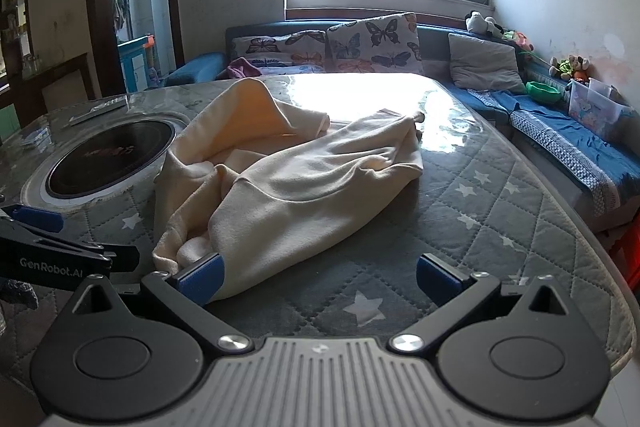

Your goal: Fold clothes

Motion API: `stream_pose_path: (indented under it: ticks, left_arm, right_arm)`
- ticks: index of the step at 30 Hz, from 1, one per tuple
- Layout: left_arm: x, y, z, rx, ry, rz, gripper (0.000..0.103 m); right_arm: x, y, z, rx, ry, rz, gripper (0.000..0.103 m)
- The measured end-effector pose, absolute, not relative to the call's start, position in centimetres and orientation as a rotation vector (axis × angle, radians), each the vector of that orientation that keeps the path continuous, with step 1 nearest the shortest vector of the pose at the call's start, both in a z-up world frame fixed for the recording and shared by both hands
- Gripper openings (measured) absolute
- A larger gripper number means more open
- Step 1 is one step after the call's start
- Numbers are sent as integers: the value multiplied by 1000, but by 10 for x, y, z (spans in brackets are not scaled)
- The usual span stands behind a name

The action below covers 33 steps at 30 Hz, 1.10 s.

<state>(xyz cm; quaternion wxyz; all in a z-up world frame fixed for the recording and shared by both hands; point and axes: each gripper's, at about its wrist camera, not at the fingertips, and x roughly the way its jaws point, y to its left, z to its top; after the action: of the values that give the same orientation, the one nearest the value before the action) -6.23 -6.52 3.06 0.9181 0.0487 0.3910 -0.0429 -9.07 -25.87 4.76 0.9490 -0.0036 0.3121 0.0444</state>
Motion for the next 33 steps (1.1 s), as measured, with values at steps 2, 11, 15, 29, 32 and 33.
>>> stream_pose_path:
  ticks: [2,11,15,29,32,33]
  left_arm:
    - [-63,-66,30,104,806,-90,103]
    - [-63,-71,31,125,806,-94,103]
    - [-64,-73,32,131,805,-97,103]
    - [-66,-76,33,145,808,-102,103]
    - [-66,-76,33,147,809,-103,103]
    - [-66,-77,33,147,809,-103,103]
  right_arm:
    - [-91,-258,48,-7,635,93,103]
    - [-90,-257,48,-6,634,98,103]
    - [-90,-256,48,-7,635,99,103]
    - [-90,-254,49,-8,634,107,103]
    - [-90,-254,49,-7,635,108,103]
    - [-90,-254,49,-7,635,108,103]
